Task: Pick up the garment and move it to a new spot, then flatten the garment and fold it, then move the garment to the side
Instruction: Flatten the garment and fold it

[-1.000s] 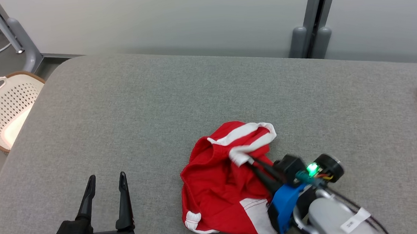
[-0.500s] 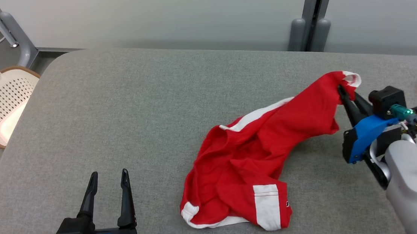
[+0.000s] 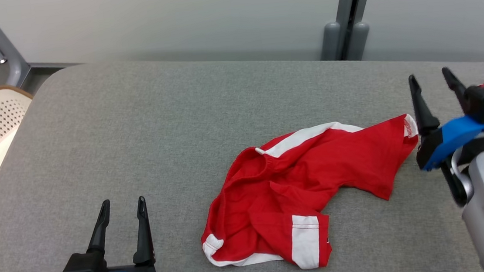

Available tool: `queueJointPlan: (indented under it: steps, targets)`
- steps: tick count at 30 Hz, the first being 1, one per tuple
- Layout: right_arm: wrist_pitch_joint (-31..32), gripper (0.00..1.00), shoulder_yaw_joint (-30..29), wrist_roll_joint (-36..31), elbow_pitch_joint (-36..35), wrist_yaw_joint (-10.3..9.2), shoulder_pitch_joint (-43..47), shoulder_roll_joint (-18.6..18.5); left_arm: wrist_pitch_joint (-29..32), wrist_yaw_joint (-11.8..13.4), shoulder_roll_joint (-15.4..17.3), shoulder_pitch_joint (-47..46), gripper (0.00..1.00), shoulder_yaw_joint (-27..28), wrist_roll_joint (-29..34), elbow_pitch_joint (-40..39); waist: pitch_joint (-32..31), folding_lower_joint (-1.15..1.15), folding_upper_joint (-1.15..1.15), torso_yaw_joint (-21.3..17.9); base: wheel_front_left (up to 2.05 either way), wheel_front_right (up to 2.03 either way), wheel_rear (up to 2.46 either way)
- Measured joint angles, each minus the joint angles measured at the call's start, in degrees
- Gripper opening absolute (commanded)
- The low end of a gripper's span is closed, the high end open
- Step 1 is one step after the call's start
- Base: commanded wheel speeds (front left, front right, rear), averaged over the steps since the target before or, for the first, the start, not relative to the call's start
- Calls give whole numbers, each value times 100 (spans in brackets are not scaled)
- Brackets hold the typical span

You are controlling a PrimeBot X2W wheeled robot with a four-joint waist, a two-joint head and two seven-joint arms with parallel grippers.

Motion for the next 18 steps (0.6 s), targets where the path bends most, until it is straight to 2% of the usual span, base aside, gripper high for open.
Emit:
queueJointPlan:
  steps: [10, 18]
  targets:
    - [0, 100, 11, 134, -2046, 0, 1702, 444, 0, -18, 2, 192, 100, 193, 188, -29, -269, 0, 0, -284, 0, 0, 0]
    - [-1, 100, 9, 229, -3104, 0, 3020, 800, 0, -33, 7, 328, 100, 288, 303, -35, -435, 0, 0, -457, 0, 0, 0]
